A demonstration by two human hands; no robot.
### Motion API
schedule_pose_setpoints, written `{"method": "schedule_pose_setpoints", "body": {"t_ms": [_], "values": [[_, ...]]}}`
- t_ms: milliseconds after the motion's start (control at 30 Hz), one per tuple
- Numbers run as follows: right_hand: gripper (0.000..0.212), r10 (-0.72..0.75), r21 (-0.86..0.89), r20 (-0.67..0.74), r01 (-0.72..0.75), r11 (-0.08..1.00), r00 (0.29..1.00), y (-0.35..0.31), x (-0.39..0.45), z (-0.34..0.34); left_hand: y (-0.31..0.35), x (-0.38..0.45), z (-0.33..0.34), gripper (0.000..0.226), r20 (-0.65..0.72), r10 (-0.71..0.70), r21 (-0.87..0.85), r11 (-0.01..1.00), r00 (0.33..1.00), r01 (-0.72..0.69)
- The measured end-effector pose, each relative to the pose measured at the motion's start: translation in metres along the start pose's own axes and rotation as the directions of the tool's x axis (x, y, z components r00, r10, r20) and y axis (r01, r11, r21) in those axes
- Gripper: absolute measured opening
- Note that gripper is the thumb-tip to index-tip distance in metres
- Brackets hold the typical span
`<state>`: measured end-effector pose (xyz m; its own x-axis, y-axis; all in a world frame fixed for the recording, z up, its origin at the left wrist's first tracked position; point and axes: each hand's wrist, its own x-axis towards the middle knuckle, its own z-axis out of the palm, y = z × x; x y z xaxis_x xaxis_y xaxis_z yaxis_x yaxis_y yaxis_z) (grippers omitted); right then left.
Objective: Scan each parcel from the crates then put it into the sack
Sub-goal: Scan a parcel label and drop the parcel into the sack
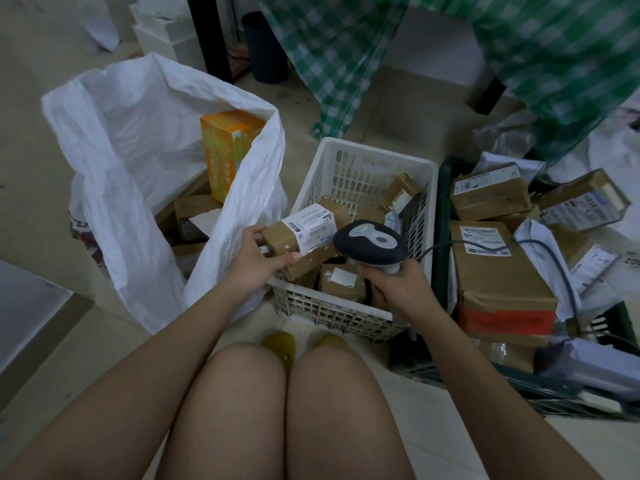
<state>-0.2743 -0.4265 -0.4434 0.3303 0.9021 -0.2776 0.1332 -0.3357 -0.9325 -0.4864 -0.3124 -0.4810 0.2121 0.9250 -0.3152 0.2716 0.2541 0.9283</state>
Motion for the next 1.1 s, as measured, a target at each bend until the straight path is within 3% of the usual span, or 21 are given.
{"method": "schedule_pose_setpoints", "body": {"t_ms": [267,833,1100], "values": [[0.036,-0.007,-0.054,-0.009,0.007,0.999,1.000,0.005,-0.009,0.004,-0.005,0.001,0.000,0.085,-0.007,-0.027,-0.031,0.999,1.000,0.027],[0.034,0.052,0.058,-0.050,-0.049,0.997,0.997,-0.005,-0.012,0.004,0.000,-0.006,-0.005,0.078,-0.020,-0.032,-0.095,0.995,0.999,0.030],[0.026,-0.009,0.164,-0.100,0.025,0.986,0.995,-0.030,-0.015,0.020,0.037,-0.036,-0.022,0.074,-0.179,0.060,-0.234,0.967,0.982,-0.102]]}}
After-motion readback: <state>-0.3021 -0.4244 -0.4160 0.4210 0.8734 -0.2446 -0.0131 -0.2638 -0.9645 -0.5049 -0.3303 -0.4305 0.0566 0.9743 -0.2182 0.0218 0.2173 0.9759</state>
